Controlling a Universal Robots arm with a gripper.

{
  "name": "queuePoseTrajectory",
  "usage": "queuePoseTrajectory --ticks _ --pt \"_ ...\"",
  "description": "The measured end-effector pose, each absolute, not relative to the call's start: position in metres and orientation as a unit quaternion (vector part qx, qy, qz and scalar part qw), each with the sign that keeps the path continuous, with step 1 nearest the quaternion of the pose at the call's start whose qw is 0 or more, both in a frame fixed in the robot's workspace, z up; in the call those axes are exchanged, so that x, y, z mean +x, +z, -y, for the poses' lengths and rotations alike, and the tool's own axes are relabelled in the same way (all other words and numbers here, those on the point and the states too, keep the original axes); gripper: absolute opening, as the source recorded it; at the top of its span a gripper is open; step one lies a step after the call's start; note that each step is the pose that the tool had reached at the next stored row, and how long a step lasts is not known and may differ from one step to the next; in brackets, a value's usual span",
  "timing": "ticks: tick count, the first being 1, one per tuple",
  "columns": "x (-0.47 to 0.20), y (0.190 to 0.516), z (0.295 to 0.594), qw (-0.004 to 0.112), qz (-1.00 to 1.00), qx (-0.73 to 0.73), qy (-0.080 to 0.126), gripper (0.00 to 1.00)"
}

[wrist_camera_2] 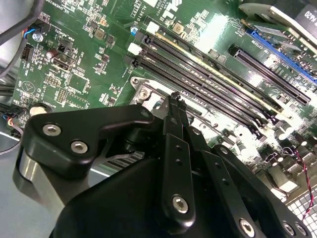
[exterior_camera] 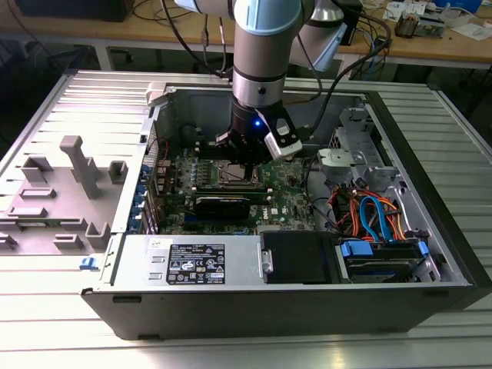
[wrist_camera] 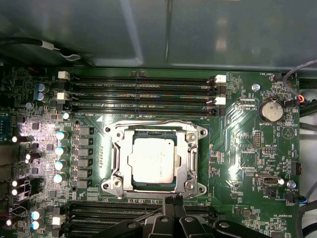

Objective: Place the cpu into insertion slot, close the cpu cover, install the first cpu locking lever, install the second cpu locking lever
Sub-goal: 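Install the second cpu locking lever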

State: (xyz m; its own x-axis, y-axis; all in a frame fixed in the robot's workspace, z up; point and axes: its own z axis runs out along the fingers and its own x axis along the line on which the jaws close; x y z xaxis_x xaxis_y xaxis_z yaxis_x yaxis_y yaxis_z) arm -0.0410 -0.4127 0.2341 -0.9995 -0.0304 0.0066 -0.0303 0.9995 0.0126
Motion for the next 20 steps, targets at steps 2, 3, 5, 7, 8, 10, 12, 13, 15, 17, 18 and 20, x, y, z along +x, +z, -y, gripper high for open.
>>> queuePoseTrajectory --ticks 2,3,5,7,8,10,12,13,15,17,18,20 --pt "-0.0410 0.2341 0.4128 0.003 1.000 0.015 -0.006 0.11" --pt "-0.0410 0.2341 0.4128 0.003 1.000 0.015 -0.006 0.11" --pt "-0.0410 0.2341 0.4128 0.003 1.000 0.015 -0.006 0.11" --pt "-0.0410 0.2341 0.4128 0.003 1.000 0.015 -0.006 0.11" --pt "-0.0410 0.2344 0.4129 0.003 1.000 0.015 -0.006 0.11" --pt "-0.0410 0.2347 0.4129 0.003 1.000 0.015 -0.006 0.11" --pt "-0.0415 0.2348 0.4132 0.003 1.000 0.018 -0.006 0.11" --pt "-0.0423 0.2347 0.4133 0.003 1.000 0.021 -0.006 0.11" --pt "-0.0457 0.2345 0.4138 0.003 1.000 0.027 -0.006 0.11" --pt "-0.0492 0.2344 0.4140 0.003 1.000 0.029 -0.006 0.11" --pt "-0.0506 0.2343 0.4140 0.003 1.000 0.030 -0.006 0.11" --pt "-0.0508 0.2343 0.4140 0.003 1.000 0.030 -0.006 0.11"
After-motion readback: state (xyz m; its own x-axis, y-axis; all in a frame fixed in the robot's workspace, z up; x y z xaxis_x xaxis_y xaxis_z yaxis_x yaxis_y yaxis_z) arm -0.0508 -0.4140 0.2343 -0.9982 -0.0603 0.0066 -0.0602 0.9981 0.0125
